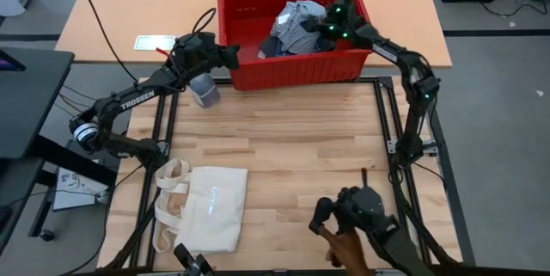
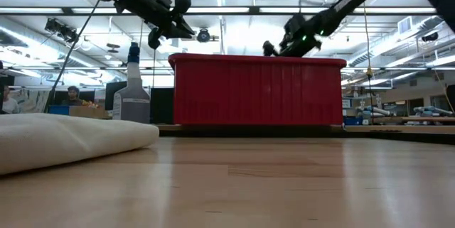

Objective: Fold laundry
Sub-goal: Remove the folded gray shirt from the red bin

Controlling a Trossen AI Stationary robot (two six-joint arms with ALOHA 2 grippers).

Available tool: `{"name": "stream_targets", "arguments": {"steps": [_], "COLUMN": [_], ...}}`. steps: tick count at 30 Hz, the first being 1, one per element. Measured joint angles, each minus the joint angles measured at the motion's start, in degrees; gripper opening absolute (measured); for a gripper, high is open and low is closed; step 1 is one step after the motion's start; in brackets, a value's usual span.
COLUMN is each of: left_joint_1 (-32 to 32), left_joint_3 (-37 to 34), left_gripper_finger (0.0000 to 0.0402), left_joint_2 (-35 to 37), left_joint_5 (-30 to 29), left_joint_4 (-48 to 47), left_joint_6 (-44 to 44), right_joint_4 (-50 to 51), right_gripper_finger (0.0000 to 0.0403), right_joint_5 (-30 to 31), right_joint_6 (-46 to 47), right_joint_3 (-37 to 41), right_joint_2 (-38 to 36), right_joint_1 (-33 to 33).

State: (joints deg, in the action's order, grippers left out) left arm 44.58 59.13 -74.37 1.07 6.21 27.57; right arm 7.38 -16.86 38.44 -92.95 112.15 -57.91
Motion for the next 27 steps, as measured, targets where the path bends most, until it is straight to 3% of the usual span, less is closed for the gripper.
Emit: {"name": "stream_targets", "arguments": {"steps": [5,9,12,16,21,24,27], "left_joint_1": [-0.17,-0.17,-0.17,-0.15,-0.13,-0.13,-0.15], "left_joint_3": [0.0,0.0,0.0,0.0,0.0,0.0,0.0], "left_gripper_finger": [0.0064,0.0064,0.0064,0.0064,0.0064,0.0064,0.0064], "left_joint_2": [0.06,0.13,0.13,0.15,0.17,0.31,0.72], "left_joint_5": [0.05,0.07,0.07,0.07,0.18,0.27,0.31], "left_joint_4": [-0.02,-0.01,0.01,0.03,0.03,0.01,0.18], "left_joint_6": [0.31,0.31,0.28,0.27,0.29,0.29,0.29], "right_joint_4": [-8.91,-8.7,-8.66,-7.71,-9.66,-14.39,-14.98], "right_gripper_finger": [0.0397,0.0375,0.0326,0.022,0.0063,0.0055,0.0055], "right_joint_5": [-3.92,2.58,3.83,3.52,-8.34,-17.96,-20.48], "right_joint_6": [2.61,0.93,-0.44,-0.85,6.19,12.05,15.84], "right_joint_3": [0.05,0.05,0.05,0.05,0.05,0.07,0.07], "right_joint_2": [3.09,3.17,3.2,3.2,3.11,3.04,1.58], "right_joint_1": [0.48,0.78,0.85,0.85,-0.53,-1.73,-2.49]}}
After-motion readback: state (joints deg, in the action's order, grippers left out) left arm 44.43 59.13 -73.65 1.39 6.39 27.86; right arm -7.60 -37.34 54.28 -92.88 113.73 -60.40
